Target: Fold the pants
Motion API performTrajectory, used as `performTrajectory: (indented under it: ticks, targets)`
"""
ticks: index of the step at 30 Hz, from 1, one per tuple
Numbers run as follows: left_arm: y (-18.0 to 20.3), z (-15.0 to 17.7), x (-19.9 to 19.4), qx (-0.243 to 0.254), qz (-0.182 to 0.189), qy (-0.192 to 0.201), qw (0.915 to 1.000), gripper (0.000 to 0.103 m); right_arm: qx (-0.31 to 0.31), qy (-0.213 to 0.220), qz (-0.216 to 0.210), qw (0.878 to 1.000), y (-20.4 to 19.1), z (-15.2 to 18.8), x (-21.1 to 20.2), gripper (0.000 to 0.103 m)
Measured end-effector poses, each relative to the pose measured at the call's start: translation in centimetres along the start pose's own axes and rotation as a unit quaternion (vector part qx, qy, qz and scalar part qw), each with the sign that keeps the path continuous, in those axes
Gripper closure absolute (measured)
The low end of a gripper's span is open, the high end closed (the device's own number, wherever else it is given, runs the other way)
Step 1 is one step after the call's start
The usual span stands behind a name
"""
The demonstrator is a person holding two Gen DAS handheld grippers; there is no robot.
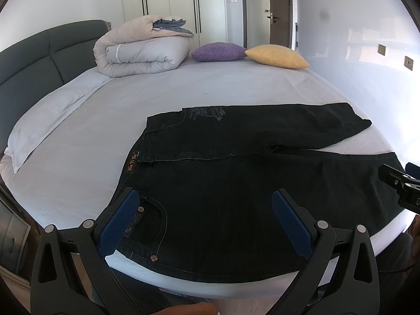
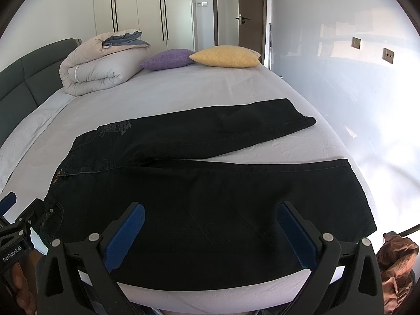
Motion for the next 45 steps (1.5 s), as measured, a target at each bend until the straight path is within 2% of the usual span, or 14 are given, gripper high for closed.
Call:
performTrajectory:
  ticks: [9, 14, 17, 19, 22, 24, 26, 28, 30, 33, 36, 38, 40, 45]
  targets:
    - [-0.4, -0.4, 0.7, -0.001, 0.007, -0.005, 1.0, 0.0, -0.004, -0.005, -0.003, 1.0, -0.1, -0.3, 0.7, 0.0]
    - [-0.6, -1.6, 2.7, 0.01, 0.004, -0.015, 0.9998, 0.0, -0.021, -0.006, -0.007, 1.0, -0.4, -1.4, 2.1, 0.0]
    - [-1.0, -3.1, 5.0, 0.026, -0.013, -0.026, 0.9992, 0.0, -0.038, -0.004, -0.02, 0.999, -0.7, -3.2, 3.4, 0.0]
    - [-1.4, -4.9, 7.0, 0.033, 0.001, -0.033, 0.9989, 0.0, -0.057, -0.002, -0.036, 0.998, -1.1, -4.7, 4.7, 0.0]
    - [-2.9, -8.2, 11.3, 0.017, 0.073, -0.05, 0.9959, 0.0, -0.076, -0.008, -0.061, 0.995, -1.5, -6.7, 6.8, 0.0]
    - [-3.6, -9.9, 13.6, 0.014, 0.097, -0.054, 0.9937, 0.0, -0.098, -0.006, -0.082, 0.992, -1.8, -8.4, 8.3, 0.0]
    - [-3.8, -11.9, 15.7, 0.044, 0.073, -0.034, 0.9958, 0.0, -0.12, -0.004, -0.104, 0.987, -2.1, -10.0, 9.8, 0.0]
    - [-3.8, -13.7, 18.1, 0.085, 0.042, -0.042, 0.9946, 0.0, -0.139, -0.007, -0.13, 0.982, -2.3, -11.6, 11.5, 0.0]
    - [-4.6, -16.1, 21.3, 0.102, 0.054, -0.067, 0.9911, 0.0, -0.162, -0.016, -0.156, 0.974, -2.6, -13.3, 13.4, 0.0]
    - [-5.9, -19.8, 25.2, 0.126, 0.087, -0.064, 0.9861, 0.0, -0.209, -0.025, -0.185, 0.96, -3.4, -15.2, 15.8, 0.007]
    - [-6.5, -23.4, 29.7, 0.187, 0.119, -0.078, 0.972, 0.0, -0.264, -0.037, -0.214, 0.94, -4.2, -16.6, 17.8, 0.021]
    - [-6.4, -24.2, 32.1, 0.218, 0.132, -0.098, 0.9619, 0.0, -0.296, -0.042, -0.226, 0.927, -4.8, -17.4, 19.0, 0.028]
    - [-6.9, -24.7, 35.0, 0.242, 0.161, -0.133, 0.9476, 0.002, -0.314, -0.044, -0.235, 0.919, -5.2, -18.3, 20.1, 0.031]
    - [-8.6, -26.1, 40.6, 0.232, 0.191, -0.185, 0.9356, 0.03, -0.326, -0.051, -0.25, 0.91, -5.9, -20.3, 22.4, 0.038]
Point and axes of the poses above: each gripper's, at about its wrist camera, not at the fingertips, and x roughly the way its jaws point, y to its right, z to its underside, the point moved 2 cm from there along x, roughly the way its jaws point, and after that the axes turned 6 degrees about -y, right-handed, at the moved point
